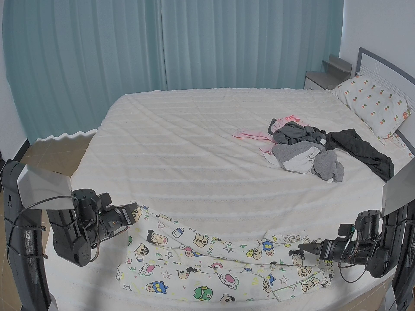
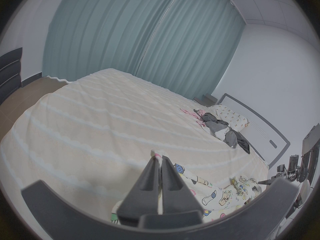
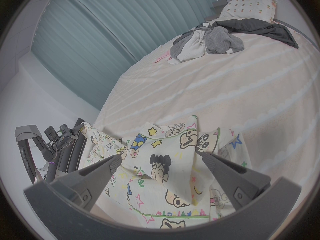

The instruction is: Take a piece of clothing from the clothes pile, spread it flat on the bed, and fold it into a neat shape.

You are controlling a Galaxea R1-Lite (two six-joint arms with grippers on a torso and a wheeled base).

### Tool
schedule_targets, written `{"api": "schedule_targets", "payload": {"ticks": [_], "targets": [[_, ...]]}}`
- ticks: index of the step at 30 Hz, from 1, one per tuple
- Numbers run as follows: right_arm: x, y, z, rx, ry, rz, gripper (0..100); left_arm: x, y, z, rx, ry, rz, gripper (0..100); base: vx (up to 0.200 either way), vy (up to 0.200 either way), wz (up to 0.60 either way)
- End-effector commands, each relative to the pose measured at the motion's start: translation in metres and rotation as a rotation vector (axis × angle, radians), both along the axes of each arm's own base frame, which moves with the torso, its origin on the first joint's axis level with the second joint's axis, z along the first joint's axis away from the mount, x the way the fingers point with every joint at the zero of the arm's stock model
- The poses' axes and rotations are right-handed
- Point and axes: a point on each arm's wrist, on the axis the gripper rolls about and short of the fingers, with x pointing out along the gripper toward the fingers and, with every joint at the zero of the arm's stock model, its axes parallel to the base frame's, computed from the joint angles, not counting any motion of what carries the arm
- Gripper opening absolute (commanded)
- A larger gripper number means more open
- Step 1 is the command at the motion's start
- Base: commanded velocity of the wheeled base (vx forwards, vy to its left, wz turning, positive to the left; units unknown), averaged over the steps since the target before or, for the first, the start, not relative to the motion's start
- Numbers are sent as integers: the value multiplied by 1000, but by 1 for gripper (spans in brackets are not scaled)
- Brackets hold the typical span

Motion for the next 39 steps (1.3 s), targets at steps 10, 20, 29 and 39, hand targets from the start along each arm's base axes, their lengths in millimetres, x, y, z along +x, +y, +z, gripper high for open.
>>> {"api": "schedule_targets", "payload": {"ticks": [10, 20, 29, 39], "targets": [[-3, 0, 0, 0, 4, 1, 100, -18, 1, 5, 6, 26, -13, 0, 0, 0, 0], [-3, -1, 0, 0, 5, -3, 100, -50, 6, 14, 18, 83, -11, 0, 0, 0, 0], [-3, -1, 1, -1, 3, -4, 100, -79, 11, 0, 79, 207, -57, 0, 0, 0, 0], [-3, -1, 0, -1, 7, -4, 100, -90, 15, -37, 183, 349, -100, 0, 0, 0, 0]]}}
